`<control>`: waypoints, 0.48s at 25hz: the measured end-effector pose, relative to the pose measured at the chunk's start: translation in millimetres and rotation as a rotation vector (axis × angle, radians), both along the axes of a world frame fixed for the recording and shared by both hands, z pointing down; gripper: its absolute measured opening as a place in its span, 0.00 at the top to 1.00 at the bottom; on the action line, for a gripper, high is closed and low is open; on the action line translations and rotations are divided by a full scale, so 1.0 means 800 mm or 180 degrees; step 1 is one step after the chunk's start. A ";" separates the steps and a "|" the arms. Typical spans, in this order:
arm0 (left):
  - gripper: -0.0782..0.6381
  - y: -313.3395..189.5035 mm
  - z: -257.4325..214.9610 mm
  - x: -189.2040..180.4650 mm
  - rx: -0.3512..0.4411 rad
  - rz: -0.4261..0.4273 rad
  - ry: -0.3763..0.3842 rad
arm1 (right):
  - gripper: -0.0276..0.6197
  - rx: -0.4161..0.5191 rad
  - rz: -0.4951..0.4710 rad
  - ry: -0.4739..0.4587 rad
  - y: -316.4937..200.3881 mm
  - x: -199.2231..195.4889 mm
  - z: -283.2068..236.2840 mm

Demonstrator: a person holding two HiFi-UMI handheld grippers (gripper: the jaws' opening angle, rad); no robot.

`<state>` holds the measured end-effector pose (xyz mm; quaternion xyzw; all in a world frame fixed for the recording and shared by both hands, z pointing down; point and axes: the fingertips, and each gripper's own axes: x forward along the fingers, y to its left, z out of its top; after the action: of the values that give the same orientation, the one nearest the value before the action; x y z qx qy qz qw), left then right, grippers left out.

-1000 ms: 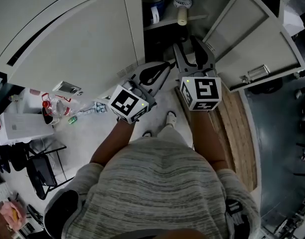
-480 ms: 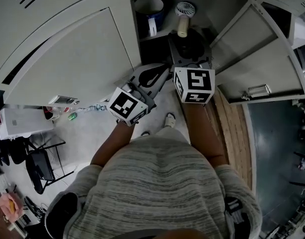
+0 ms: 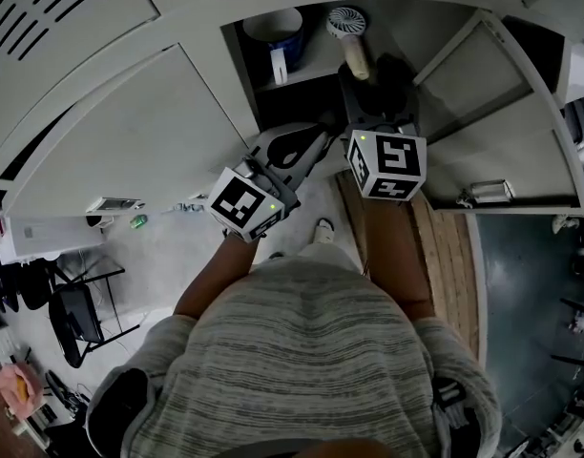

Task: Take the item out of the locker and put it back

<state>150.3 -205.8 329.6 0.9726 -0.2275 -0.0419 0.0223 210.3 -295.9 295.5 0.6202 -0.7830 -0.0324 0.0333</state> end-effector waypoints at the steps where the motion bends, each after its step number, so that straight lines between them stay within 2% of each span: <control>1: 0.88 -0.002 0.000 0.004 0.0002 0.0005 0.0000 | 0.60 -0.0002 -0.0041 -0.0025 -0.002 0.001 -0.001; 5: 0.88 -0.007 0.003 0.013 -0.0028 0.0007 -0.0028 | 0.60 0.0031 -0.0173 -0.0057 -0.013 -0.009 -0.010; 12: 0.88 -0.017 0.005 0.011 -0.0041 -0.0083 -0.0033 | 0.60 -0.0128 -0.0121 -0.0072 -0.043 -0.014 -0.007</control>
<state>158.9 -219.4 333.6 0.9696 -0.2406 -0.0357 0.0268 199.5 -330.4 289.5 0.6048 -0.7955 -0.0102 0.0363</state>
